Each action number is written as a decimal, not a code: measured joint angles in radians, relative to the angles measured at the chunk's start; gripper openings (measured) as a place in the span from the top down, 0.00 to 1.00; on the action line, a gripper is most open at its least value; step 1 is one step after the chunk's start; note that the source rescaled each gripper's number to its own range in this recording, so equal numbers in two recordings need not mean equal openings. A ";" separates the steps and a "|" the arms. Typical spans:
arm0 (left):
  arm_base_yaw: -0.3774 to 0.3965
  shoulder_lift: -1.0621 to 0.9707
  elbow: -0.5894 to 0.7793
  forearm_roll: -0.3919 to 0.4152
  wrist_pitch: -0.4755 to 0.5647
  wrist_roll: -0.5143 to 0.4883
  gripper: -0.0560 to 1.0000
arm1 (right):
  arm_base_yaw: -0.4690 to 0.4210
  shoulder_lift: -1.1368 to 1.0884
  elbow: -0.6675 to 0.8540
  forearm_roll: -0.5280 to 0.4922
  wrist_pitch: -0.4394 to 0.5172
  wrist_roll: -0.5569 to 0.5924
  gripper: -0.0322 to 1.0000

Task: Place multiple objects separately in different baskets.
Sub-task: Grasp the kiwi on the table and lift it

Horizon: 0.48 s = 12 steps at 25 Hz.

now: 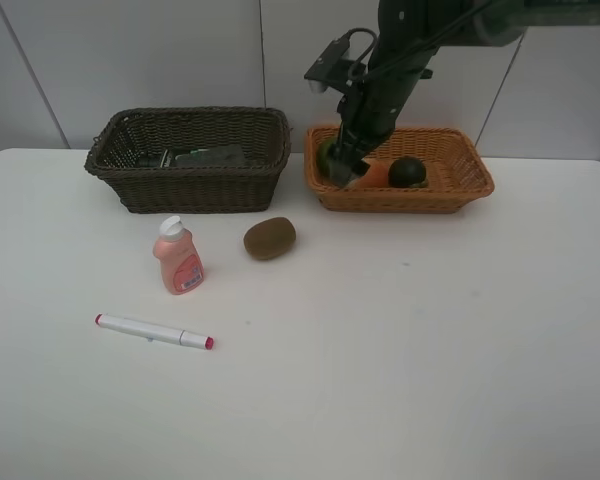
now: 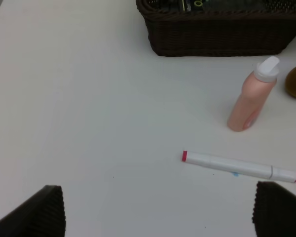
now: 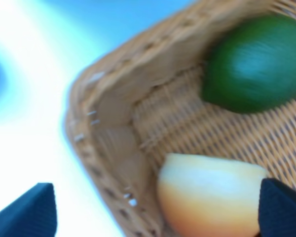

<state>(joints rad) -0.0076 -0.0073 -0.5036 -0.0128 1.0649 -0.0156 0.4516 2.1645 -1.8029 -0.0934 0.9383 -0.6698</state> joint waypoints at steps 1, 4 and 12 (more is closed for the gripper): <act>0.000 0.000 0.000 0.000 0.000 0.000 0.00 | 0.011 -0.005 0.000 0.000 0.015 -0.038 0.02; 0.000 0.000 0.000 0.000 0.000 0.000 0.00 | 0.046 -0.017 0.000 0.021 0.042 -0.134 0.02; 0.000 0.000 0.000 0.000 0.000 0.000 0.00 | 0.141 -0.023 -0.002 0.191 0.047 -0.478 0.02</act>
<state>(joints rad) -0.0076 -0.0073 -0.5036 -0.0128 1.0649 -0.0156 0.5924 2.1418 -1.8047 0.0976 0.9851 -1.1480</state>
